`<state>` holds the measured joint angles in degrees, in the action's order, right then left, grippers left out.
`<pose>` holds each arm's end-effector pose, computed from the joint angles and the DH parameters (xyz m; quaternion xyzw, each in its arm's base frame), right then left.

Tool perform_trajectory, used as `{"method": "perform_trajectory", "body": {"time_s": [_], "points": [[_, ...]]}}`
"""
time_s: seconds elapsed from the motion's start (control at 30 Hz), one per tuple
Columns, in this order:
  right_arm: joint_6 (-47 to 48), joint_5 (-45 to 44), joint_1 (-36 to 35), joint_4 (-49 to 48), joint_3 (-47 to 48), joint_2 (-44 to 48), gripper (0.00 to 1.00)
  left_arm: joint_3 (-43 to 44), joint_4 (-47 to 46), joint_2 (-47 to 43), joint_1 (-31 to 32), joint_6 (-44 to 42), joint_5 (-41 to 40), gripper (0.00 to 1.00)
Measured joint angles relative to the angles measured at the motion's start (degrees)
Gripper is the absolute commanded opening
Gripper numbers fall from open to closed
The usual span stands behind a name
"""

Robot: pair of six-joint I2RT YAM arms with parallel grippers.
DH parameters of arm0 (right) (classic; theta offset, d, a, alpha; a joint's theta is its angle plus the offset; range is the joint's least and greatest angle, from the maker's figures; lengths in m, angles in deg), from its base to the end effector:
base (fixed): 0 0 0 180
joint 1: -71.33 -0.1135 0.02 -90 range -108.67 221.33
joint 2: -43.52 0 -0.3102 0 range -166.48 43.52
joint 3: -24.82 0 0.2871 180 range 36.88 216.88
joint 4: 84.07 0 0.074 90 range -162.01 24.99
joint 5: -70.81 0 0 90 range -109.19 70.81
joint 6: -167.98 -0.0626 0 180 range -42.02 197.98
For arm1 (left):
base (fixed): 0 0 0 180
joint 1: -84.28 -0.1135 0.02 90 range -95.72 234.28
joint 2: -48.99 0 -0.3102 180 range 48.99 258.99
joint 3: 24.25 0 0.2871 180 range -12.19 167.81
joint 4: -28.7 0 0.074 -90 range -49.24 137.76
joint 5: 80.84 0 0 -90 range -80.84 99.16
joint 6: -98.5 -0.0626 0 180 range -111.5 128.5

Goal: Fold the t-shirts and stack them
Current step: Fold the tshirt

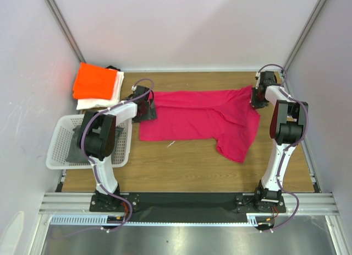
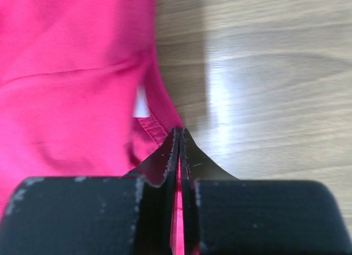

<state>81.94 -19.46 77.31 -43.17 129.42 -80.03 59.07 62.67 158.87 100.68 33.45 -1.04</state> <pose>0.5287 -0.0557 0.1607 0.0176 0.9654 -0.0248 0.2589 0.4339 -0.1161 0.1588 -0.0944 0.9589 -0.0090 0.2674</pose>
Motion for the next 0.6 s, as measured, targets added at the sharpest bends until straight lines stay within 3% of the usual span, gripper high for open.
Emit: {"method": "perform_trajectory", "body": {"time_s": [0.6], "points": [[1.0,-5.1,3.7,-4.4,-2.4,0.7,0.0,0.1,0.0,0.2,0.0,0.0,-0.2,0.77]]}}
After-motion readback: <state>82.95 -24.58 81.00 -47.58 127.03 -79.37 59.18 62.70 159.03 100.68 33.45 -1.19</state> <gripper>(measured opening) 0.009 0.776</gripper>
